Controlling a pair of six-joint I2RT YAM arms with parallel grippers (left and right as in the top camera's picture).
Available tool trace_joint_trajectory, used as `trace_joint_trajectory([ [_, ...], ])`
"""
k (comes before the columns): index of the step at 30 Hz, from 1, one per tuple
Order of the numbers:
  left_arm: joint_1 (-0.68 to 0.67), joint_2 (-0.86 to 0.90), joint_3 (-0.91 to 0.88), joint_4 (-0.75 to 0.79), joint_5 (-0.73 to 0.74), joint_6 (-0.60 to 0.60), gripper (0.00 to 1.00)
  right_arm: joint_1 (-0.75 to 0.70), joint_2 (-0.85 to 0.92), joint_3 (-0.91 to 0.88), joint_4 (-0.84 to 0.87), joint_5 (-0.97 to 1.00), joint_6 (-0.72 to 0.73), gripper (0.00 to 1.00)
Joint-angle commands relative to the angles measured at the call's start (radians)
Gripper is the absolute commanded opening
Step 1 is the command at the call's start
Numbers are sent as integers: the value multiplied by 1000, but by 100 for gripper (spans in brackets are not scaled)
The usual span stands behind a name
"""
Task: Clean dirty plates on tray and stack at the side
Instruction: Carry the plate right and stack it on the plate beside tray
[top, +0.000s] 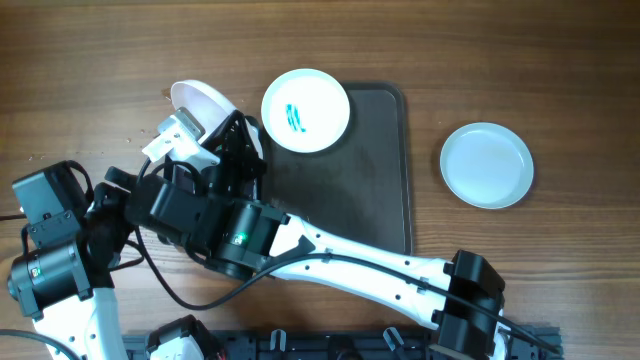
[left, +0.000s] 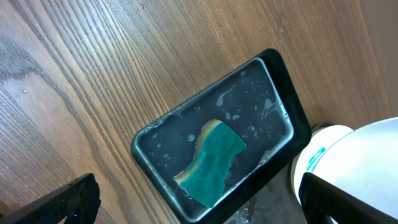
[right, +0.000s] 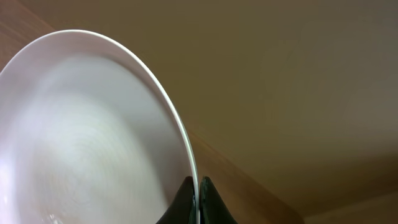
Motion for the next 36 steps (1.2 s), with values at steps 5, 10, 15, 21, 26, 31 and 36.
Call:
trace_joint_trajectory([
  [5, 6, 3, 16, 2, 11, 5, 100, -32, -21, 23, -13, -94, 72, 4],
  [10, 6, 3, 16, 2, 11, 5, 100, -314, -21, 23, -263, -937, 534, 4],
  [15, 6, 3, 16, 2, 11, 5, 100, -647, -27, 23, -276, -1733, 578, 4],
  [21, 6, 3, 16, 2, 11, 5, 100, -949, -163, 23, -515, -1617, 546, 4],
  [26, 6, 3, 16, 2, 11, 5, 100, -1086, -317, -25, -743, -1406, 451, 4],
  [31, 6, 3, 16, 2, 11, 5, 100, -1277, -440, -343, -685, -1373, 449, 4],
  [36, 6, 3, 16, 2, 11, 5, 100, -1538, -437, -725, -358, -1573, 500, 4],
])
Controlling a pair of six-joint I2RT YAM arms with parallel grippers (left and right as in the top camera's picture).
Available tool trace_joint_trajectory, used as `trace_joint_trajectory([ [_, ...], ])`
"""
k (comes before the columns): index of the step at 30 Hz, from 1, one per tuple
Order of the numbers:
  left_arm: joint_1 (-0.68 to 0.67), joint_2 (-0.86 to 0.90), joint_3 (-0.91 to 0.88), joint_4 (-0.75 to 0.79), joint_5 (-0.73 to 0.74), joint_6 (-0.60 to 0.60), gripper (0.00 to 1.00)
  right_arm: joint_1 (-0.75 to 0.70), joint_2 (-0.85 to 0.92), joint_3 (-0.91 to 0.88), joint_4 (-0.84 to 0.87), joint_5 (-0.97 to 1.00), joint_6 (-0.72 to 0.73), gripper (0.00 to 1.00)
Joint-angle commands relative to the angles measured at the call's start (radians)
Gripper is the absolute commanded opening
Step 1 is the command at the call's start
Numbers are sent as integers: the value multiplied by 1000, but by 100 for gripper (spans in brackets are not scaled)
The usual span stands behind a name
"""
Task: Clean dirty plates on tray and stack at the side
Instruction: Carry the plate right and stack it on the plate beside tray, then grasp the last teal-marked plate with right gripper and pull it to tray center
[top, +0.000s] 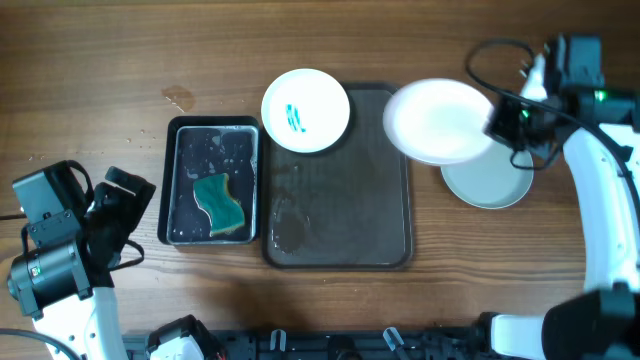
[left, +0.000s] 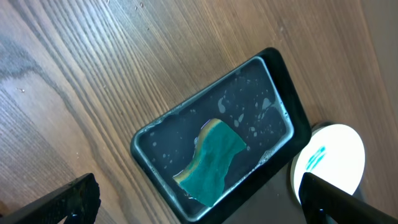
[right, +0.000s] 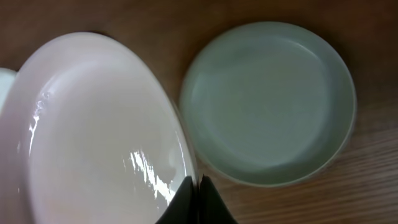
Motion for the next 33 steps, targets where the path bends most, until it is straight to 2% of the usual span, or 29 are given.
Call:
trace_joint_trajectory([
  [1, 6, 0, 16, 3, 8, 5, 100, -163, 15, -229, 166, -171, 40, 4],
  [2, 6, 0, 16, 3, 8, 5, 100, -221, 15, -308, 244, -163, 73, 4],
  [5, 6, 0, 16, 3, 8, 5, 100, -278, 15, -367, 325, -157, 66, 4],
  [11, 6, 0, 16, 3, 8, 5, 100, -281, 15, -369, 300, 83, 95, 4],
  [12, 6, 0, 16, 3, 8, 5, 100, -281, 12, -367, 288, 82, 106, 7],
  [13, 6, 0, 16, 3, 8, 5, 100, -281, 5, -363, 278, 59, 108, 25],
  [14, 6, 0, 16, 3, 8, 5, 100, -275, -10, -359, 264, 21, 100, 35],
  [17, 6, 0, 16, 3, 8, 5, 100, -236, -80, -334, 218, -43, 67, 42],
  [19, 6, 0, 16, 3, 8, 5, 100, -182, -168, -296, 187, -156, -19, 51],
  [22, 6, 0, 16, 3, 8, 5, 100, -56, -291, -244, 172, -212, -101, 54],
  [25, 6, 0, 16, 3, 8, 5, 100, 192, -336, -166, 161, -160, -114, 54],
  [28, 6, 0, 16, 3, 8, 5, 100, 391, -260, -113, 171, -54, -109, 57],
  [30, 6, 0, 16, 3, 8, 5, 100, 509, -109, -38, 172, 43, -137, 58],
  [33, 6, 0, 16, 3, 8, 5, 100, 552, 142, 117, 178, 74, -195, 59],
])
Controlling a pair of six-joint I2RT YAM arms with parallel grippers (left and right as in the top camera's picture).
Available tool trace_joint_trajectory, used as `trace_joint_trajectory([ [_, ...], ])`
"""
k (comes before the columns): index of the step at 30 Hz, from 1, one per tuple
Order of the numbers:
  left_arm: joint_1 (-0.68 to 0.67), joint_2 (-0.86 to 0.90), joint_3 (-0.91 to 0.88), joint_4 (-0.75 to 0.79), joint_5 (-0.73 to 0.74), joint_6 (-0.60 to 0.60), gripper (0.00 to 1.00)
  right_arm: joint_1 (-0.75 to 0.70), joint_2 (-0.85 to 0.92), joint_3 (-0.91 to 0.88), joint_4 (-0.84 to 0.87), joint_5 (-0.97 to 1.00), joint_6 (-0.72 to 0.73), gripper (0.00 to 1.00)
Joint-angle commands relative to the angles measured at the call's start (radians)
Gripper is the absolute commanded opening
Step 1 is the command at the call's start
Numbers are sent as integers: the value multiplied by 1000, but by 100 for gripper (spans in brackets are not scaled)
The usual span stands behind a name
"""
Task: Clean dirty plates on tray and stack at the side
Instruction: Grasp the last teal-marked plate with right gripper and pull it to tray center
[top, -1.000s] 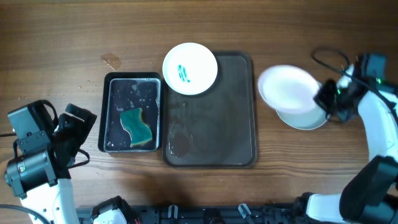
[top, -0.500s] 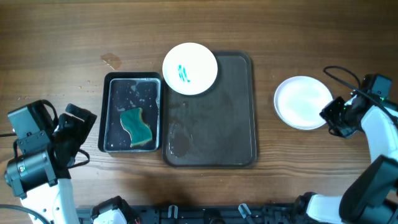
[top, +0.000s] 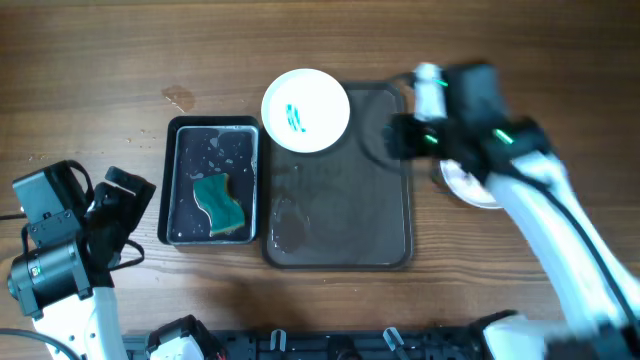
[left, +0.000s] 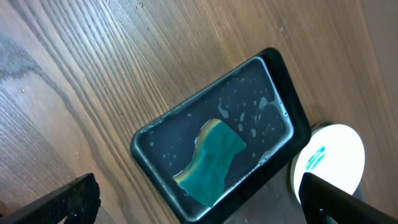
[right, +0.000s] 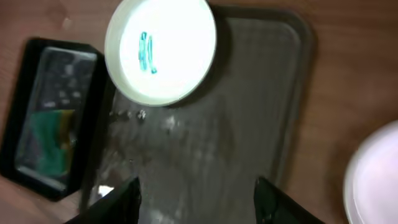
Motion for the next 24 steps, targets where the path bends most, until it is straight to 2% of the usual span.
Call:
trace_joint_trajectory([
  [1, 6, 0, 16, 2, 8, 5, 100, 28, 315, 182, 25, 98, -79, 59],
  [4, 6, 0, 16, 2, 8, 5, 100, 25, 494, 270, 112, 92, -90, 59],
  [9, 6, 0, 16, 2, 8, 5, 100, 25, 693, 280, 319, 56, -61, 50],
  [11, 6, 0, 16, 2, 8, 5, 100, 25, 722, 280, 354, 31, -60, 40],
  [14, 6, 0, 16, 2, 8, 5, 100, 25, 735, 280, 378, -44, -55, 10],
  [15, 6, 0, 16, 2, 8, 5, 100, 25, 734, 280, 370, -41, -38, 4],
  [20, 6, 0, 16, 2, 8, 5, 100, 6, 636, 280, 267, -14, 55, 4],
  [24, 6, 0, 16, 2, 8, 5, 100, -8, 438, 280, 90, 80, 103, 4],
])
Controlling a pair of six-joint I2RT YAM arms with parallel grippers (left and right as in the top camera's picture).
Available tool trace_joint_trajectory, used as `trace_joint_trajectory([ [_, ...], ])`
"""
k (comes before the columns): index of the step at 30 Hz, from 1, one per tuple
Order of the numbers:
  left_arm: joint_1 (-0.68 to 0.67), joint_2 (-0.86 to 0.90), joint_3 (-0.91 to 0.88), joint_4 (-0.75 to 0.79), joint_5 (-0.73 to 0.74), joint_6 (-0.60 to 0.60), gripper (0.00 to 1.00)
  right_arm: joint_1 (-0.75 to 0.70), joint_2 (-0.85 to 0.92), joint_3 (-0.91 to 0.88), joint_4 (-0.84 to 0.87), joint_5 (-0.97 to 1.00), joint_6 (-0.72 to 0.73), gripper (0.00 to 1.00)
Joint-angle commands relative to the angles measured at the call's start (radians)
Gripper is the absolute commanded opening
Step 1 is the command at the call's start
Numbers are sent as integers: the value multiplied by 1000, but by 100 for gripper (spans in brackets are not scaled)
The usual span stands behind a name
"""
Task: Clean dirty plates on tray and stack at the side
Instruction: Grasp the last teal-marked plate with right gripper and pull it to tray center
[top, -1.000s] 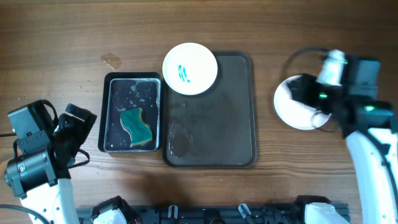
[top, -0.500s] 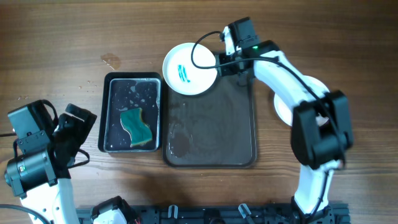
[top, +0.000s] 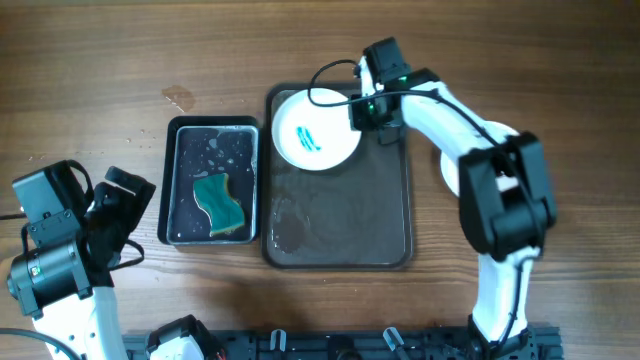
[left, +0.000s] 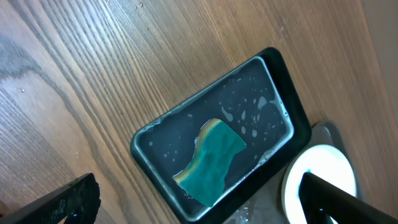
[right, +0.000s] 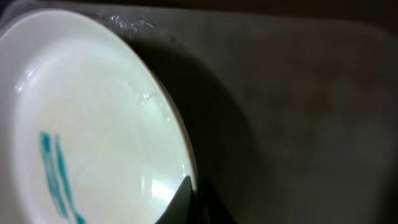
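Note:
A white plate with teal marks (top: 312, 135) sits at the top left of the dark tray (top: 340, 210). My right gripper (top: 362, 117) is shut on its right rim; the right wrist view shows the fingertips (right: 191, 186) pinching the plate (right: 93, 112) over the tray (right: 298, 93). The clean plates (top: 447, 172) lie right of the tray, mostly hidden behind my right arm. A teal sponge (top: 220, 200) lies in a black basin (top: 212, 125) of water. My left gripper (top: 120, 215) hangs open and empty at the left, above the table beside the basin (left: 180, 127) and sponge (left: 214, 158).
Water drops and smears cover the tray's left part and the basin's floor. A small wet spot (top: 178, 98) marks the wood above the basin. The right arm spans the tray's upper right corner and the area of the clean plates.
My right gripper was open above the tray; now it is shut on the right rim of the teal-marked plate. That plate has shifted a little right and toward the tray's middle. The left arm is unmoved.
My right gripper first held a white plate over the basin on the left. Then it held that plate above the pale plate right of the tray. Later it was open over the tray, the plate left at the right. Now it grips the marked plate.

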Motion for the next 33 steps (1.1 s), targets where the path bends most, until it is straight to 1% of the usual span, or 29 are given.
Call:
trace_joint_trajectory([
  [1, 6, -2, 16, 2, 8, 5, 100, -16, -257, 13, -136, 85, 63, 4],
  [3, 6, -2, 16, 2, 8, 5, 100, -13, -356, 7, -262, 105, 94, 4],
  [5, 6, -2, 16, 2, 8, 5, 100, -12, -483, -61, -388, 122, 147, 4],
  [6, 6, -2, 16, 2, 8, 5, 100, -12, -534, -122, -404, 119, 171, 4],
  [8, 6, -2, 16, 2, 8, 5, 100, -12, -620, -280, -372, 118, 210, 4],
  [10, 6, -2, 16, 2, 8, 5, 100, -12, -689, -478, -243, 60, 234, 4],
  [12, 6, -2, 16, 2, 8, 5, 100, -12, -711, -655, -33, -64, 234, 4],
  [13, 6, -2, 16, 2, 8, 5, 100, -12, -706, -737, 107, -126, 234, 4],
  [15, 6, -2, 16, 2, 8, 5, 100, -12, -688, -827, 272, -132, 243, 4],
  [17, 6, -2, 16, 2, 8, 5, 100, -12, -662, -857, 325, -99, 278, 4],
  [21, 6, -2, 16, 2, 8, 5, 100, -12, -580, -857, 429, -78, 248, 4],
  [22, 6, -2, 16, 3, 11, -3, 100, -12, -566, -857, 437, -79, 251, 6],
  [23, 6, -2, 16, 6, 13, -7, 100, -12, -554, -857, 439, -82, 255, 15],
  [24, 6, -2, 16, 5, 25, -6, 100, -12, -549, -857, 435, -82, 271, 20],
  [25, 6, -2, 16, -2, 54, -6, 100, -12, -551, -857, 428, -82, 280, 21],
  [28, 6, -2, 16, 0, 98, -6, 100, -14, -597, -845, 371, -81, 270, 25],
  [31, 5, -2, 16, -4, 118, 13, 100, -14, -721, -826, 267, -82, 218, 28],
  [33, -12, 5, 16, 3, 238, 133, 100, -14, -822, -822, 229, -110, 158, 28],
])
